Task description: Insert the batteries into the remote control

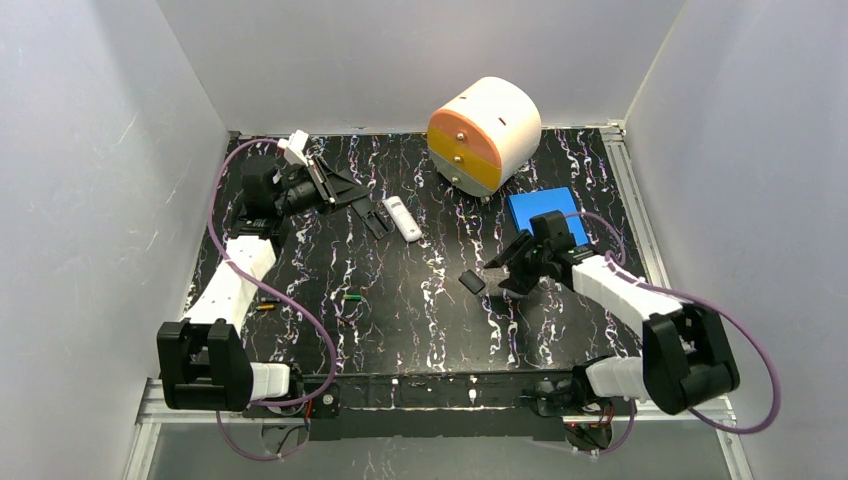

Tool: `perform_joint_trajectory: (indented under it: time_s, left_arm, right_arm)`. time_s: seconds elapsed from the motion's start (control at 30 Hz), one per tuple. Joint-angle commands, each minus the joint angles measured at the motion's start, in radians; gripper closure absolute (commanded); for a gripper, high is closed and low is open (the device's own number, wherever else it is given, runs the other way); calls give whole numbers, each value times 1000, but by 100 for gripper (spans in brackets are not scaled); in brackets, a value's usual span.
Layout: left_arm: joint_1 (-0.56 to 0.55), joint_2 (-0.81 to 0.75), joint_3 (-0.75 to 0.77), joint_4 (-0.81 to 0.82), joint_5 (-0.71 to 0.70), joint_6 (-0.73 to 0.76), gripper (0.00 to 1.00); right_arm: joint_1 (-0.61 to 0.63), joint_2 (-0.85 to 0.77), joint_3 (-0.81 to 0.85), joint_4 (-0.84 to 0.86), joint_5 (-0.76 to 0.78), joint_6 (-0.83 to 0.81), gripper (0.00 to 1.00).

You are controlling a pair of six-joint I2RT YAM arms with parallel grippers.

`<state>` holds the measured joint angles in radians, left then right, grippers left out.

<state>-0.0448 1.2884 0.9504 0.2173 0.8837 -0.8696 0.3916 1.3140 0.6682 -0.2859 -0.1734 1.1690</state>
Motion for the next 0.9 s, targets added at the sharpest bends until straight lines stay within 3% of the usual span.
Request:
perform_joint_trajectory:
  time_s: [0.0,0.17,0.27,0.33,0.5,0.73,0.87]
  left_arm:
    - [-1,-5,60,-7,53,14,100]
    - [-3,-19,57,-10,33,25,100]
    - [-3,-25,68,-10,59,29,100]
    - [-4,-31,78,-10,85,44,100]
    - [-5,-57,97,-10,163,81,100]
    - [-10,-60,134,0,291,106,100]
    - [-24,-52,148,73,344,68,100]
  right_arm:
    - [-6,-107,152,25,15,-205,36]
    - [34,-34,324,203,-291,-418,30]
    - [107,-19,389,317,-324,-467,13]
    - [153,2,440,380,-357,-485,6]
    - [251,113,549,521,-492,-518,6]
    - [342,308,729,554,-698,-564,10]
    - [353,351,758,589,-709,-540,16]
